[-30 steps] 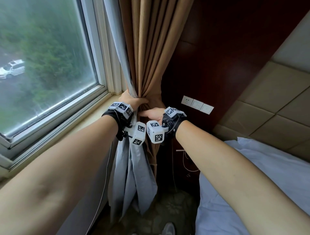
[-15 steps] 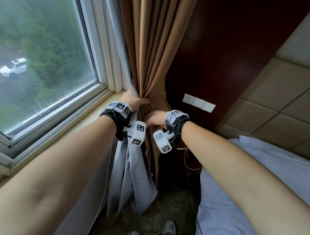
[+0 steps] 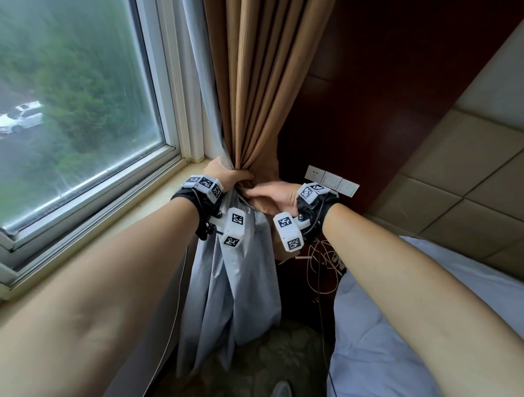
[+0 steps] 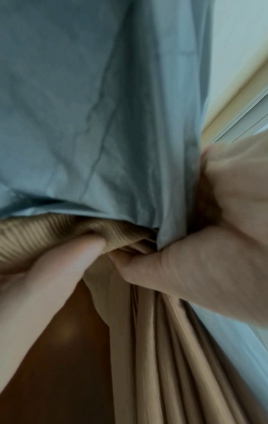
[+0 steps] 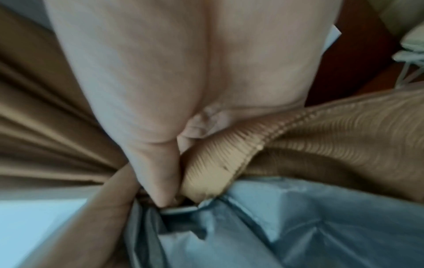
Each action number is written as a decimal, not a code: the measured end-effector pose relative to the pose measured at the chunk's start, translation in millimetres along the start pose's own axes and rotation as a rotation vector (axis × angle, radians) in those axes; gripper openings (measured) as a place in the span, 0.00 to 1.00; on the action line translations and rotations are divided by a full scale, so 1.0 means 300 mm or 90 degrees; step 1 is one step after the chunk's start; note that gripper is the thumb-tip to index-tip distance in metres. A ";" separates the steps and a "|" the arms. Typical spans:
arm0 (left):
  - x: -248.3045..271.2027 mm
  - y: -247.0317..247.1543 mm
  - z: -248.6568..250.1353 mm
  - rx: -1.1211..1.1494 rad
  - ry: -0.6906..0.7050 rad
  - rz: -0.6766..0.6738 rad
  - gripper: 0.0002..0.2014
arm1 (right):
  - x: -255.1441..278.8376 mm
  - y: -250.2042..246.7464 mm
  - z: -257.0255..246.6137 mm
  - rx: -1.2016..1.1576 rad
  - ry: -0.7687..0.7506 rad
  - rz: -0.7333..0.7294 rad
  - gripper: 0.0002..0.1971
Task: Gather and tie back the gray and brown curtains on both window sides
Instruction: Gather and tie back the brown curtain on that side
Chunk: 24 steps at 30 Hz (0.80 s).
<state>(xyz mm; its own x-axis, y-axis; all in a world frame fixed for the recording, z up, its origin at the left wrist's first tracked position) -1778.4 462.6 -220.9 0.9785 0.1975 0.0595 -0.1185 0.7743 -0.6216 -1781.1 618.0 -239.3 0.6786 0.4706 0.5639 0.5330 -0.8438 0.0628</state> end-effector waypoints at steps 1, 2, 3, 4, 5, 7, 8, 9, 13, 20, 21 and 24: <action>-0.002 0.001 -0.002 -0.003 -0.002 0.005 0.20 | 0.001 0.000 -0.007 0.048 -0.021 0.008 0.03; -0.002 0.002 -0.002 -0.010 -0.003 0.007 0.21 | -0.003 -0.006 -0.013 0.133 -0.049 0.024 0.04; -0.004 0.003 -0.003 -0.018 -0.006 0.009 0.21 | 0.005 -0.005 -0.028 0.250 -0.078 0.042 0.05; -0.001 0.002 -0.002 -0.028 -0.008 0.012 0.21 | 0.013 -0.004 -0.049 0.368 -0.109 0.054 0.07; -0.002 0.004 -0.004 -0.033 -0.014 0.011 0.19 | 0.025 0.002 -0.070 0.471 -0.130 0.060 0.08; -0.002 0.011 -0.007 -0.031 -0.015 0.011 0.17 | 0.042 0.020 -0.109 0.639 -0.166 0.074 0.13; 0.001 0.014 -0.004 -0.034 -0.015 0.009 0.17 | 0.050 0.031 -0.123 0.696 -0.179 0.076 0.15; 0.006 0.015 0.001 -0.038 -0.015 0.008 0.19 | 0.054 0.038 -0.131 0.727 -0.180 0.078 0.16; 0.015 0.025 0.008 -0.036 -0.023 0.005 0.24 | 0.061 0.028 -0.127 0.767 -0.116 0.066 0.13; 0.020 0.040 0.005 -0.031 -0.030 -0.001 0.25 | 0.093 -0.049 -0.086 0.797 0.063 0.030 0.08; 0.019 0.040 0.004 -0.029 -0.030 -0.003 0.26 | 0.093 -0.067 -0.071 0.799 0.063 0.048 0.08; 0.017 0.036 0.001 -0.014 -0.032 -0.008 0.28 | 0.093 -0.098 -0.054 0.773 -0.001 0.113 0.12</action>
<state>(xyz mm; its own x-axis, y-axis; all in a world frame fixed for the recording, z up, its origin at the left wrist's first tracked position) -1774.7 472.2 -227.1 0.9700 0.2188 0.1061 -0.1023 0.7631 -0.6382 -1786.0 651.8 -212.0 0.7896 0.3753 0.4854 0.5575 -0.1085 -0.8230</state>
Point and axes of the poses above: each hand's wrist, its own x-axis away from the middle knuckle, its own y-axis out of the palm, z = x × y, the point moved 3 cm from there along -x, towards the middle knuckle, and after that the axes turned 11 degrees about -x, right-handed, at the moved point
